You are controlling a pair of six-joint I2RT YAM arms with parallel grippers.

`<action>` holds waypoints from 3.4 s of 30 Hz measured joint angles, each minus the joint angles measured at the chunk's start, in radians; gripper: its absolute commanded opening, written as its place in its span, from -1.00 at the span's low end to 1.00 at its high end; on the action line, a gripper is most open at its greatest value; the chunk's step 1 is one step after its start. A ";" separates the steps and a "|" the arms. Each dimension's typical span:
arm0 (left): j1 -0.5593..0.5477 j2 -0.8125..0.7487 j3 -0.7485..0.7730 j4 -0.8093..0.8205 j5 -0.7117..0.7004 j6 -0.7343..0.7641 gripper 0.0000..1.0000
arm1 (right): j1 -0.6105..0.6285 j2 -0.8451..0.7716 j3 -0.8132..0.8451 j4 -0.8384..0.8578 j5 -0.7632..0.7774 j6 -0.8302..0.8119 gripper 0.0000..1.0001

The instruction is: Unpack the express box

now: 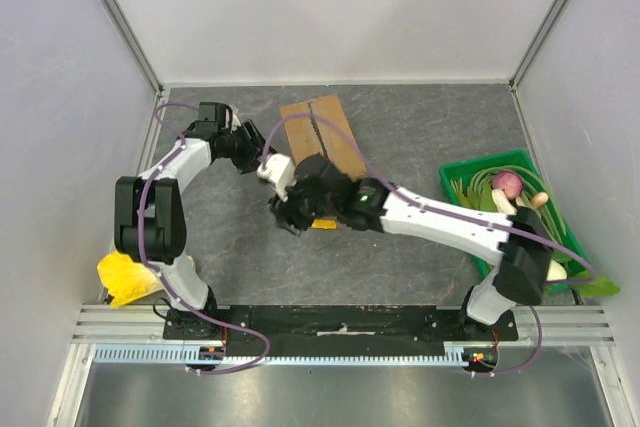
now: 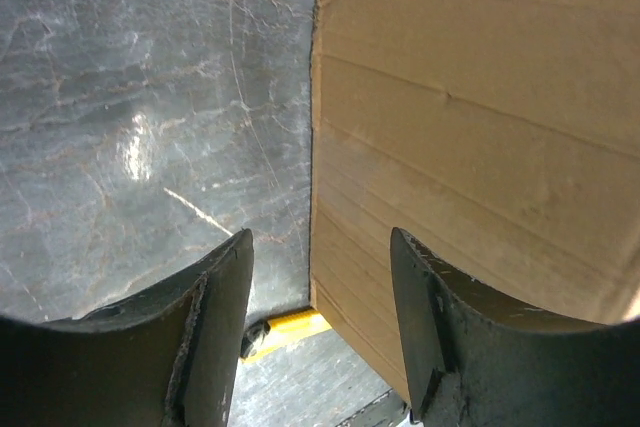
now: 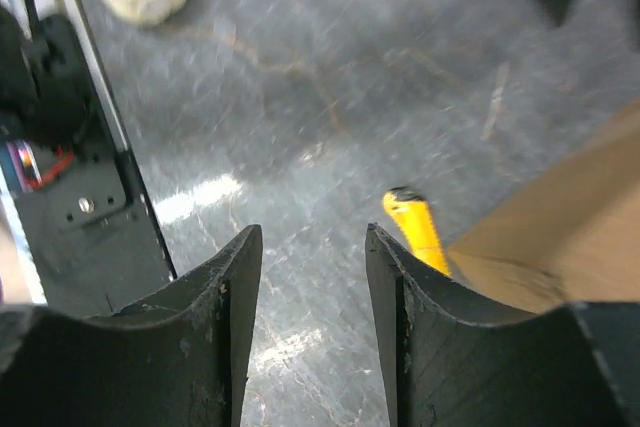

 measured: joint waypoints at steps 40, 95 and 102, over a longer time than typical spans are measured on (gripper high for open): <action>0.169 0.071 0.011 0.006 0.013 -0.023 0.26 | -0.073 0.475 0.059 -0.069 0.150 -0.285 0.20; 0.061 -0.214 0.011 0.250 0.337 0.008 0.26 | -0.331 -0.237 0.079 0.176 0.213 0.248 -1.00; -0.129 -0.332 0.021 0.430 0.410 0.077 0.36 | -0.350 -0.229 0.079 0.184 0.253 0.408 -1.00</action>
